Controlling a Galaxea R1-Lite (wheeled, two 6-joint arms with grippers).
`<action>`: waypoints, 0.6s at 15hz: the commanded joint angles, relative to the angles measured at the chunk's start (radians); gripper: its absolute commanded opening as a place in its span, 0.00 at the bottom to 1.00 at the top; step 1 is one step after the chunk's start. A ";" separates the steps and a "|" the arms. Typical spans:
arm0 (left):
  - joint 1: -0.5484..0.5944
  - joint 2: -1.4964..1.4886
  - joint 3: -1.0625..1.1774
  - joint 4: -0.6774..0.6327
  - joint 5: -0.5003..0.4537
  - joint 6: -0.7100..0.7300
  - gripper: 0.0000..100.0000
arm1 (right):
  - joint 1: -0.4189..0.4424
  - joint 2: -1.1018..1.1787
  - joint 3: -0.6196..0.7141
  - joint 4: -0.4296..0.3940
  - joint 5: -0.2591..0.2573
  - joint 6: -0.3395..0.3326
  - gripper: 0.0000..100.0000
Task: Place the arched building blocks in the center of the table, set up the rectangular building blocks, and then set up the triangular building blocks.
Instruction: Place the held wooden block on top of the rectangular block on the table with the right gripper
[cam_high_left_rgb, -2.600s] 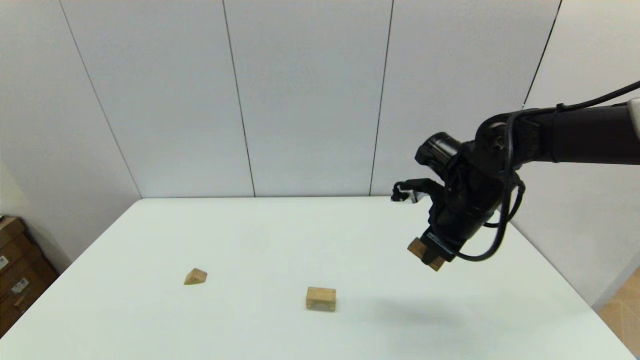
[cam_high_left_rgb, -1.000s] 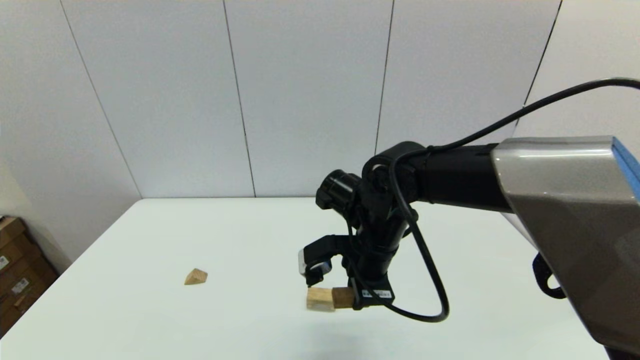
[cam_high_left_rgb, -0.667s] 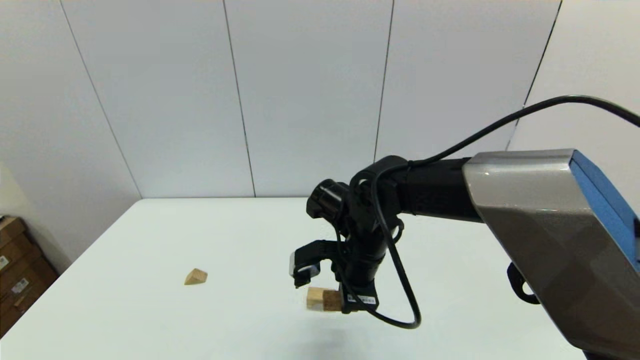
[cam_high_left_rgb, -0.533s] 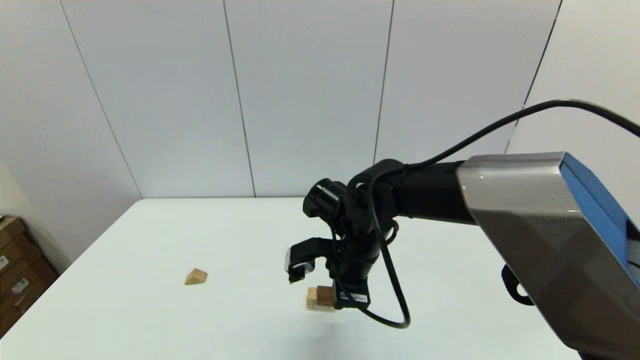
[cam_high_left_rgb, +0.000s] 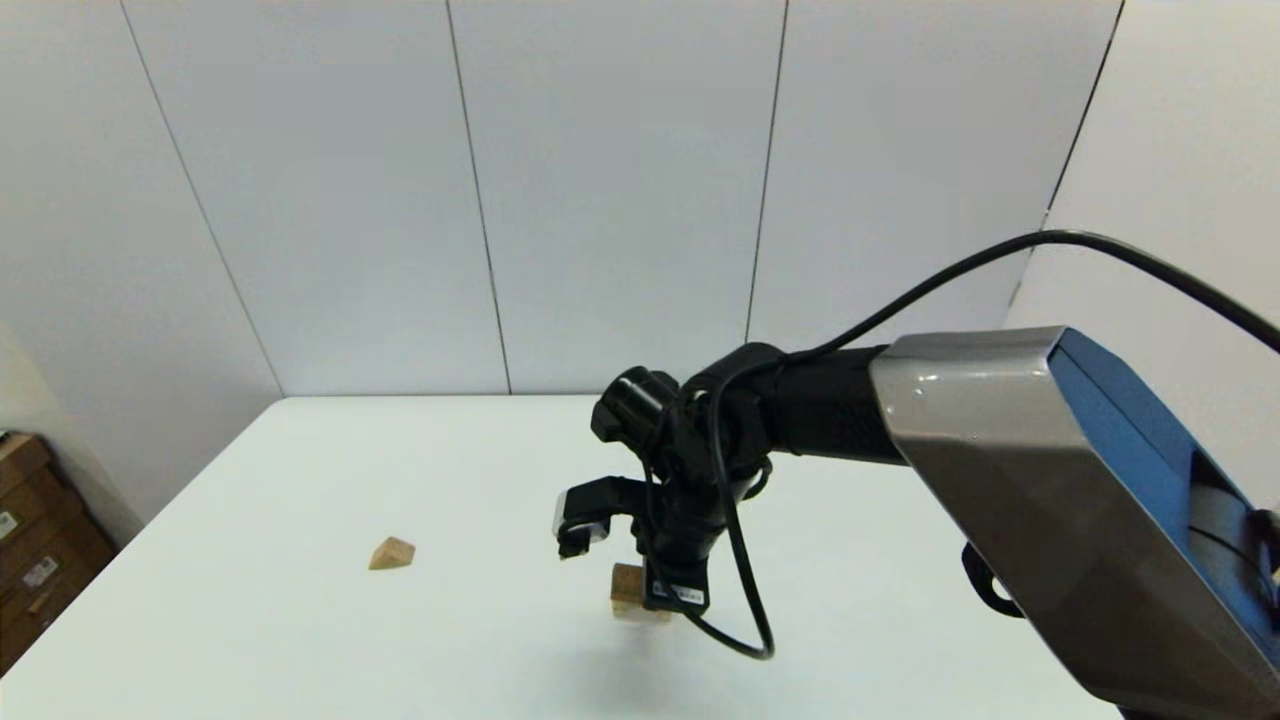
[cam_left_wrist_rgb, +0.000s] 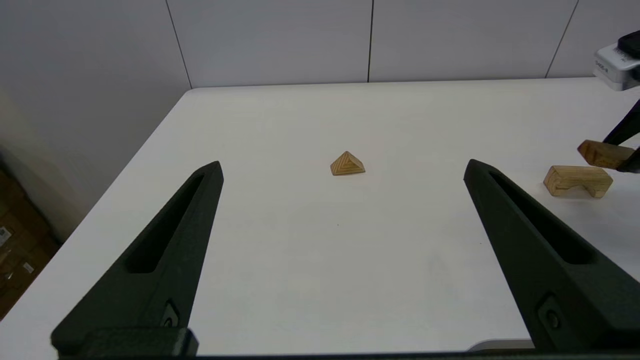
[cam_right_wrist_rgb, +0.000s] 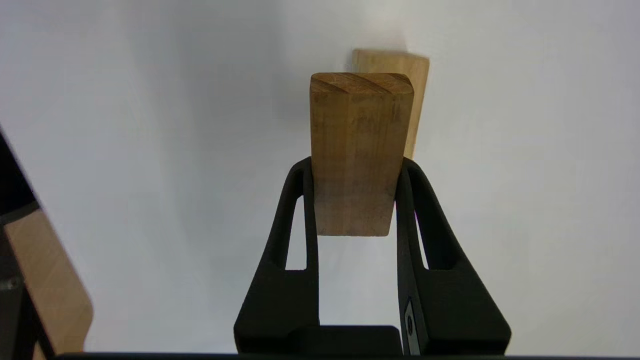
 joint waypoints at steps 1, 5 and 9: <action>0.000 0.001 0.000 0.000 0.000 0.000 1.00 | 0.000 0.025 0.000 -0.057 -0.001 -0.003 0.00; 0.000 0.001 0.000 0.000 0.000 0.000 1.00 | -0.003 0.033 -0.005 -0.078 -0.015 -0.011 0.00; 0.000 0.001 0.000 0.000 0.000 0.000 1.00 | -0.005 0.033 -0.003 -0.058 -0.017 -0.020 0.00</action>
